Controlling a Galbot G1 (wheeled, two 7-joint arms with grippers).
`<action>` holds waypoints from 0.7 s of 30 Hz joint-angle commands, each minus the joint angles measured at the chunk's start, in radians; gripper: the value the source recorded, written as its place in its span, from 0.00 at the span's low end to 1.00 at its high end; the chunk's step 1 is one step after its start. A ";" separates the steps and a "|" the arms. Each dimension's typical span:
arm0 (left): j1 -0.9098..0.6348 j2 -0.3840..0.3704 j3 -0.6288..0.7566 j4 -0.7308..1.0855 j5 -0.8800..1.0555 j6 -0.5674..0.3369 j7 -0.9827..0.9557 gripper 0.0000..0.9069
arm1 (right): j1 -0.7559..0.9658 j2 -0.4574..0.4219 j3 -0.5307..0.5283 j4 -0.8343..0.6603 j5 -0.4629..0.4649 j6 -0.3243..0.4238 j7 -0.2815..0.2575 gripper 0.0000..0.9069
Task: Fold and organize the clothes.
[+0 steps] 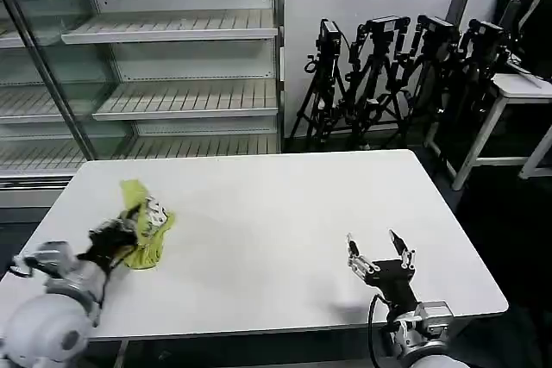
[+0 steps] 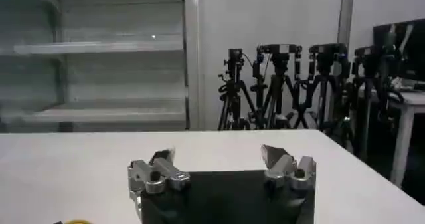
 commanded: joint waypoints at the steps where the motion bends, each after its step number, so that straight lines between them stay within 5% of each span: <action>1: -0.191 -0.246 0.459 0.088 0.197 0.027 -0.022 0.04 | -0.027 0.000 0.005 -0.003 -0.012 0.001 0.000 1.00; 9: -0.374 -0.414 0.559 0.313 0.098 0.035 -0.084 0.04 | -0.014 0.010 -0.008 -0.025 -0.020 -0.004 0.003 1.00; 21: -0.466 -0.553 0.631 0.392 -0.048 0.016 -0.160 0.04 | 0.008 0.001 -0.004 -0.045 -0.018 -0.001 0.001 1.00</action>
